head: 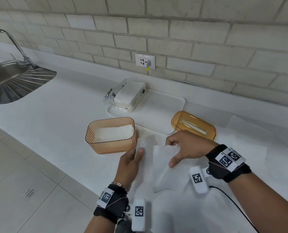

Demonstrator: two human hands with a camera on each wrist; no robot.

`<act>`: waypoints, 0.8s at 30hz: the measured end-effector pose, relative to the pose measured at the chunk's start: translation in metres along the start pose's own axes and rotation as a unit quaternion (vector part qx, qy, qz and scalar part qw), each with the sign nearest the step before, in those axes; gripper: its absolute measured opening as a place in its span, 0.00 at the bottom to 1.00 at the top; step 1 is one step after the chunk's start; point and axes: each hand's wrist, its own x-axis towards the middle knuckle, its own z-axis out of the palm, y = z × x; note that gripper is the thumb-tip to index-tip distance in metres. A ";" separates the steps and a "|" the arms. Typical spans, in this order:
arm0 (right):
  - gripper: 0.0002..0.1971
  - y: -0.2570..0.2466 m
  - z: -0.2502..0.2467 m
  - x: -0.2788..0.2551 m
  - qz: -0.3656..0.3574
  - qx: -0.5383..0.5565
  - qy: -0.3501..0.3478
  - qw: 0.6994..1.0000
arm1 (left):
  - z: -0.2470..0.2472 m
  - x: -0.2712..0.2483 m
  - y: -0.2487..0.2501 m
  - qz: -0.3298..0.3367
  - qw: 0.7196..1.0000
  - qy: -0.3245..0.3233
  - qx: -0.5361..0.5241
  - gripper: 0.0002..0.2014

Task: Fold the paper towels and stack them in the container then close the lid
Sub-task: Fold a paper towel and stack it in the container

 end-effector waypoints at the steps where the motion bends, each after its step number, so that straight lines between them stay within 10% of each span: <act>1: 0.20 -0.001 -0.003 -0.001 -0.001 0.016 0.006 1.000 | 0.009 0.000 0.002 -0.016 0.999 -0.018 -0.032 0.29; 7: 0.26 0.004 -0.003 0.001 0.033 0.072 0.045 0.996 | 0.040 -0.007 0.016 -0.106 0.980 -0.102 -0.137 0.22; 16: 0.37 0.028 0.003 -0.005 0.144 0.051 0.061 0.986 | 0.047 0.000 -0.001 -0.053 0.995 -0.076 -0.027 0.09; 24: 0.19 0.006 -0.026 -0.046 0.092 -0.057 0.024 0.994 | 0.044 0.018 0.004 -0.016 0.998 -0.061 0.002 0.13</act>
